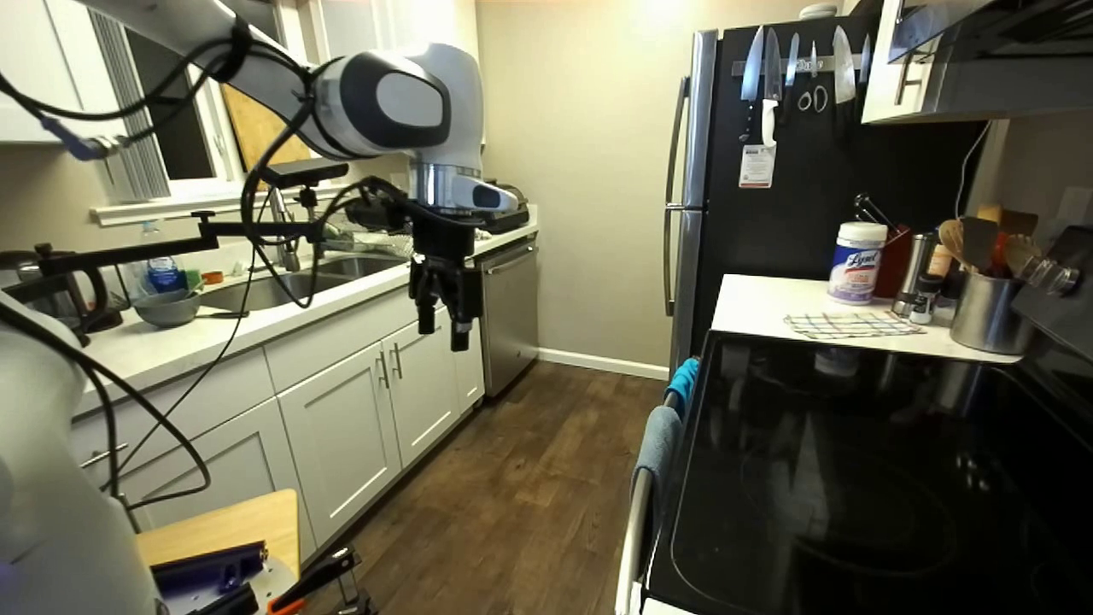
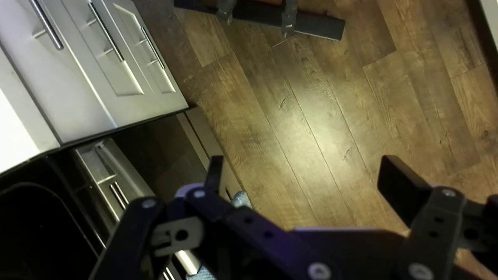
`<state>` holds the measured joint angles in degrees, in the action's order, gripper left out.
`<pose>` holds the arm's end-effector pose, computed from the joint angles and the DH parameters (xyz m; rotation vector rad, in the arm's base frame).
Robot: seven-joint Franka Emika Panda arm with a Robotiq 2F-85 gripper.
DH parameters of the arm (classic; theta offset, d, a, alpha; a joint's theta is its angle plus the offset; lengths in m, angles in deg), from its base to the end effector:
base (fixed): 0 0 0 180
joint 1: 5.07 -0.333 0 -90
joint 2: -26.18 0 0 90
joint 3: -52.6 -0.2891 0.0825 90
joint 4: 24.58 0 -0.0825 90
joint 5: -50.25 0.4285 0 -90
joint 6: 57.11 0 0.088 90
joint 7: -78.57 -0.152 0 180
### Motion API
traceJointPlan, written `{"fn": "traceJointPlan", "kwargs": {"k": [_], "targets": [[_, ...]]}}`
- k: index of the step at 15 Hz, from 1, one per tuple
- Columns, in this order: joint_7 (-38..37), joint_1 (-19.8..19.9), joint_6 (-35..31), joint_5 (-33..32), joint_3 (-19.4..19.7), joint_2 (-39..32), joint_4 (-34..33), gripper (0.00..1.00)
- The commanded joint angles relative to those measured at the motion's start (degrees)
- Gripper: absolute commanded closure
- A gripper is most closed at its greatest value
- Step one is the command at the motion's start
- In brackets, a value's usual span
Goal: Place the light blue towel on the stove top
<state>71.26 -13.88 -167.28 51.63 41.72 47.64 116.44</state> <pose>0.4215 0.1471 0.3254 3.0348 0.2847 -0.2360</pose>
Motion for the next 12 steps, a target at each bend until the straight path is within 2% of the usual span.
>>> {"fn": "traceJointPlan", "kwargs": {"k": [1, 6, 12], "targets": [[2.6, 0.6, -3.4, -3.1, 0.3, -10.9, -6.9, 0.00], [2.1, 0.2, -4.3, -7.3, 0.5, -23.0, -15.3, 0.00], [3.4, 0.4, -5.8, -8.0, 2.2, -32.4, -20.9, 0.00]]}}
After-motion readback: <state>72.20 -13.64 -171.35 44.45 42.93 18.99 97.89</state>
